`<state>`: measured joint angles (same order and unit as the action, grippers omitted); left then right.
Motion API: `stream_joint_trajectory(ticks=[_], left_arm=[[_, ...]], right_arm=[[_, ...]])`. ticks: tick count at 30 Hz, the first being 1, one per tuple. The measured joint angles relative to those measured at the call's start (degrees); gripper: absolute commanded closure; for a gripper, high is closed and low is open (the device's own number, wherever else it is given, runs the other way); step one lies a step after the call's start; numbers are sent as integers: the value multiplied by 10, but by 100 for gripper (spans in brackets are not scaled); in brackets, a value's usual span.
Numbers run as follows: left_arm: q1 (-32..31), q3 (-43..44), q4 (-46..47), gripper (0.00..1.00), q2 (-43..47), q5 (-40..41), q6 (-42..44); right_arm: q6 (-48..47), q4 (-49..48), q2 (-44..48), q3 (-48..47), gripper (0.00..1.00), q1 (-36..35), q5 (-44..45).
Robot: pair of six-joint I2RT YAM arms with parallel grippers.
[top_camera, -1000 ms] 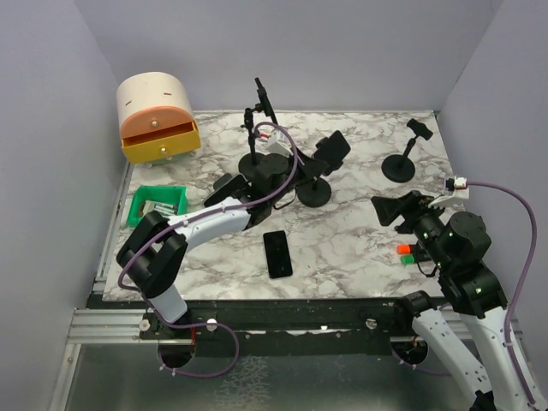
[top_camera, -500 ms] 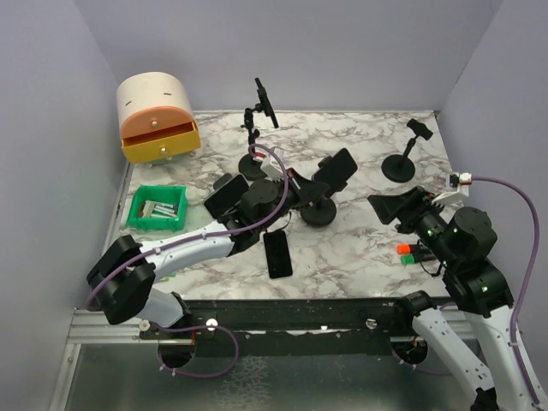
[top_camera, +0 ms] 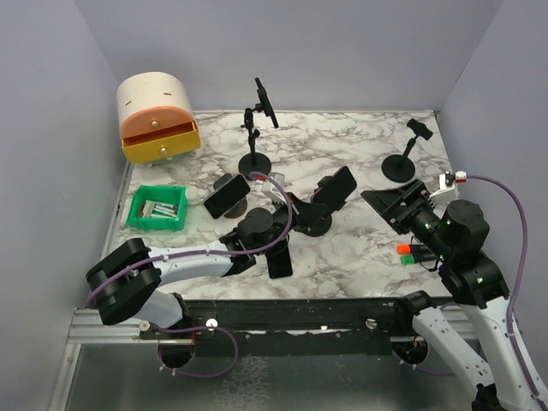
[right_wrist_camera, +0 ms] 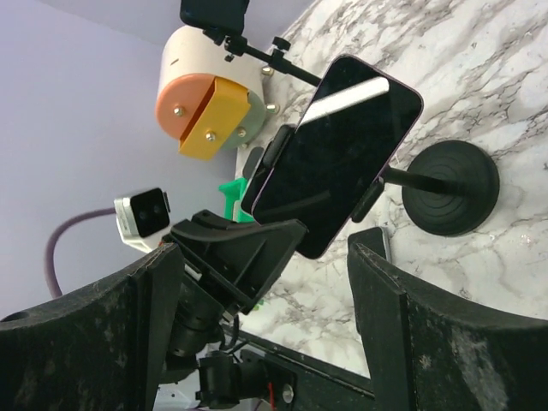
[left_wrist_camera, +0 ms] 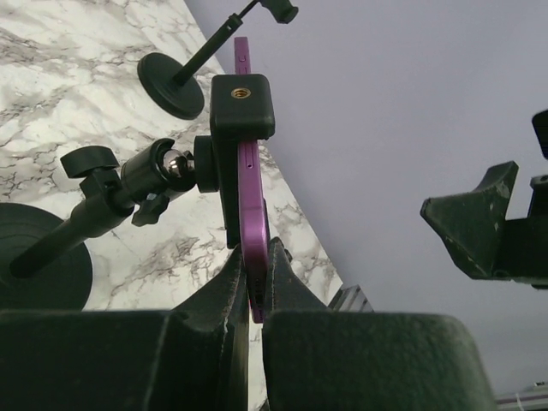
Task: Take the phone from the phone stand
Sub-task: Move the phone stand with the phone to the center of the board.
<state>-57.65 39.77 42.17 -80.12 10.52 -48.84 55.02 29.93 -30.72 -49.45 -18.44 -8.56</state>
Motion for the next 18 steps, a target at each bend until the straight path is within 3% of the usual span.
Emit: stream_joint_trajectory(ticks=[8,18], left_arm=[[-26,-69,143,100,-10,27,33],[-29,-85,262,100,-71,71,39]], right_arm=[[38,0,-10,0,18,0,7],[44,1,-36,11,18,0,31]])
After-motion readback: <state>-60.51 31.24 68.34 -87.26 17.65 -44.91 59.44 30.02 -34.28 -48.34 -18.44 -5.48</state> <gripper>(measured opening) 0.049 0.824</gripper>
